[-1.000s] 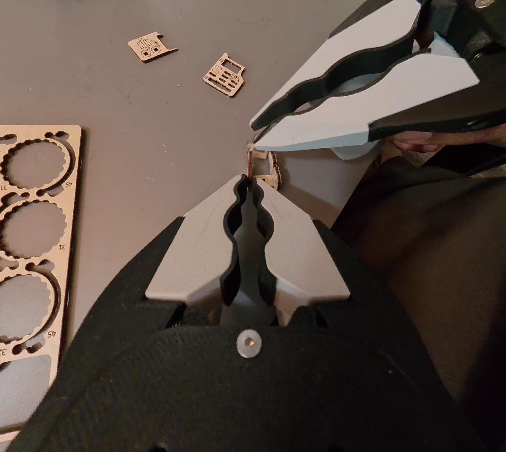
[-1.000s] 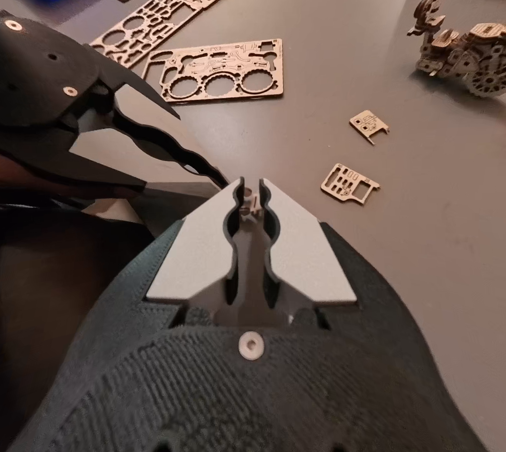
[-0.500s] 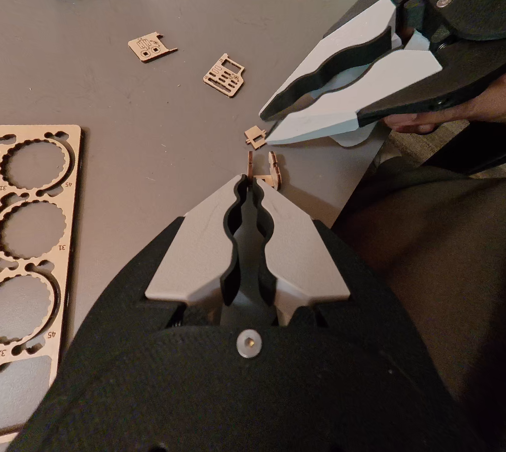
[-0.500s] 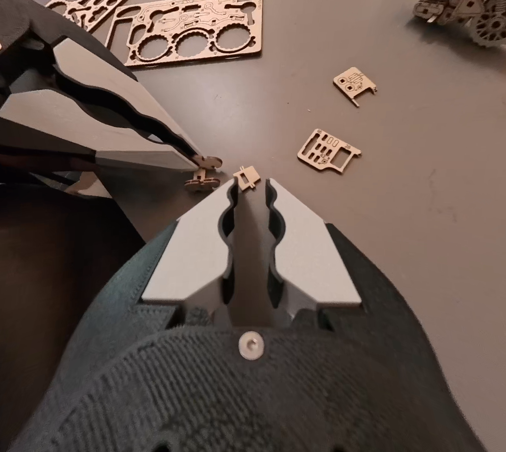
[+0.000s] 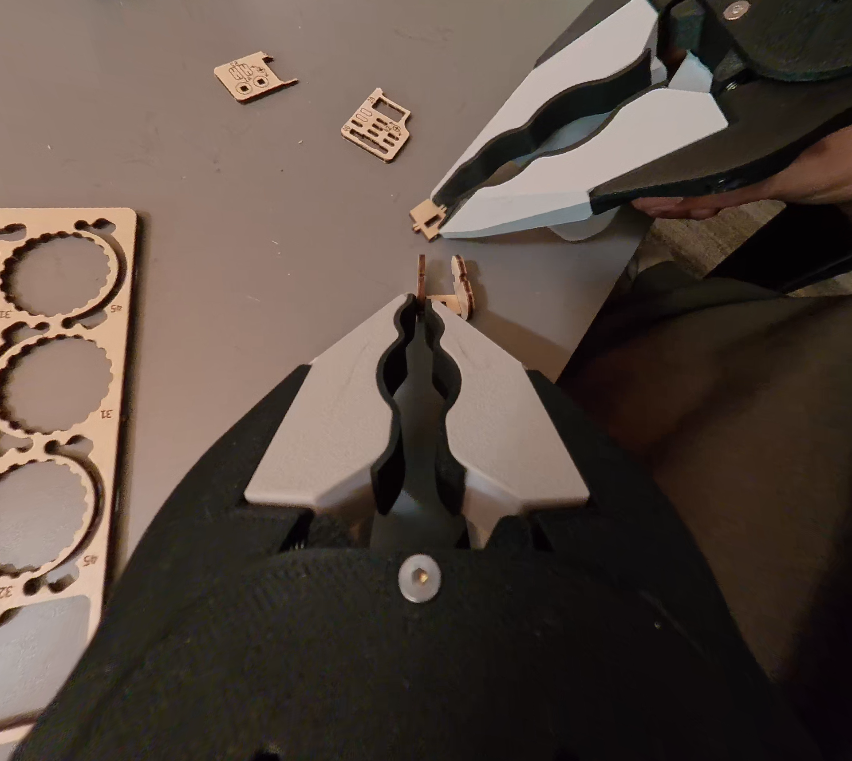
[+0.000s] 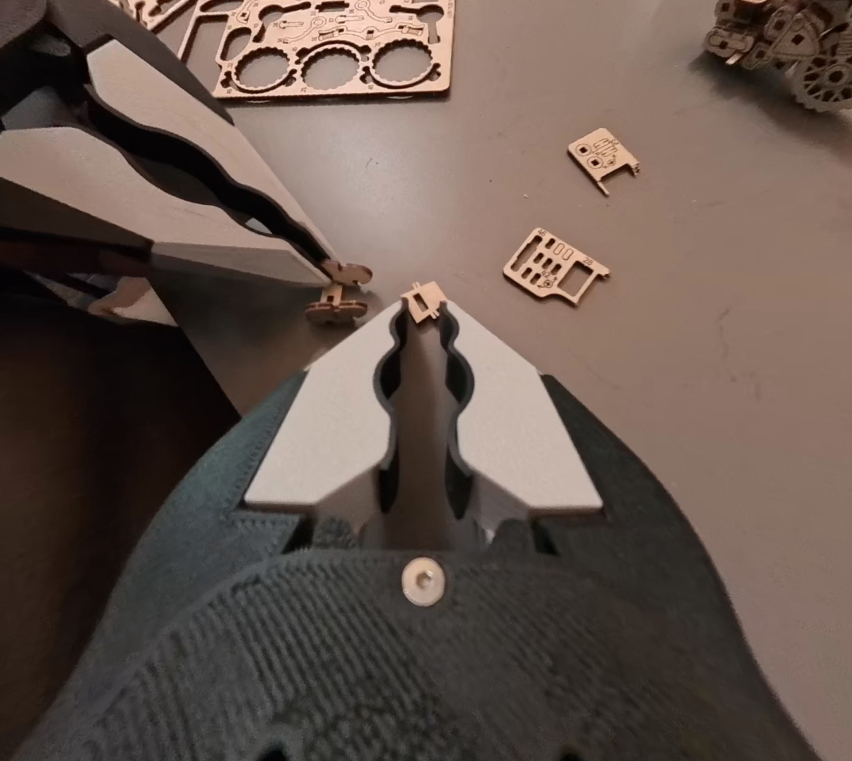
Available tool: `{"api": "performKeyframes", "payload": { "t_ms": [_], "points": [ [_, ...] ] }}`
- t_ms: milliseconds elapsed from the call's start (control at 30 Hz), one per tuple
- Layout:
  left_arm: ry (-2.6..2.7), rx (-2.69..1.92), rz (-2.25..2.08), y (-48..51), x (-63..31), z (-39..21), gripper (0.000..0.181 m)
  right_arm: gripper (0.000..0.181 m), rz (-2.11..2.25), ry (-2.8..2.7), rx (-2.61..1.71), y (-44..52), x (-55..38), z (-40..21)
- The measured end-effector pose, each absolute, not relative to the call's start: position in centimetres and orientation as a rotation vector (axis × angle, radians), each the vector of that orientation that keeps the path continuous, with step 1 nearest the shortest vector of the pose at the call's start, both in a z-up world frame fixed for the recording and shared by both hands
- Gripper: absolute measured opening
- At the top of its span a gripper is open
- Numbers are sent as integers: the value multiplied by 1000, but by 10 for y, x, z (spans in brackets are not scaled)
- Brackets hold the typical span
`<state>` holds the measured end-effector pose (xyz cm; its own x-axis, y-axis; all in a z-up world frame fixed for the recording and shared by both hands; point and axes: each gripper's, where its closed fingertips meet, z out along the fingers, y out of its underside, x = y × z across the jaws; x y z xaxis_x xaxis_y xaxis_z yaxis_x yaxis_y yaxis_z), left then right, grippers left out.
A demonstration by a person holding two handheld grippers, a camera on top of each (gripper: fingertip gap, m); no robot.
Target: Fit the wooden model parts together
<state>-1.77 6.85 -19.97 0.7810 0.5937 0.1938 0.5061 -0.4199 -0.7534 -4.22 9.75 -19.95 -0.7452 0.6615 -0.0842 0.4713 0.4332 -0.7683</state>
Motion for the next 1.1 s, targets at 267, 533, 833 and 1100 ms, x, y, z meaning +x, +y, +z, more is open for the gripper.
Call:
{"api": "performKeyframes", "payload": {
  "t_ms": [267,533,833,1100],
  "points": [
    [-865,-2085,160,58,-29,-200,1,26,1136,-2465,-907,99,-38,-195],
    [-851,-2088,143,60,-28,-200,1,27,1106,-2716,-441,105,-33,-200],
    [-845,-2090,148,59,-27,-200,1,17,1220,-2831,-270,91,-32,-203],
    [-854,-2078,135,58,-28,-200,1,15,1275,-2665,-498,85,-37,-189]
  ]
}}
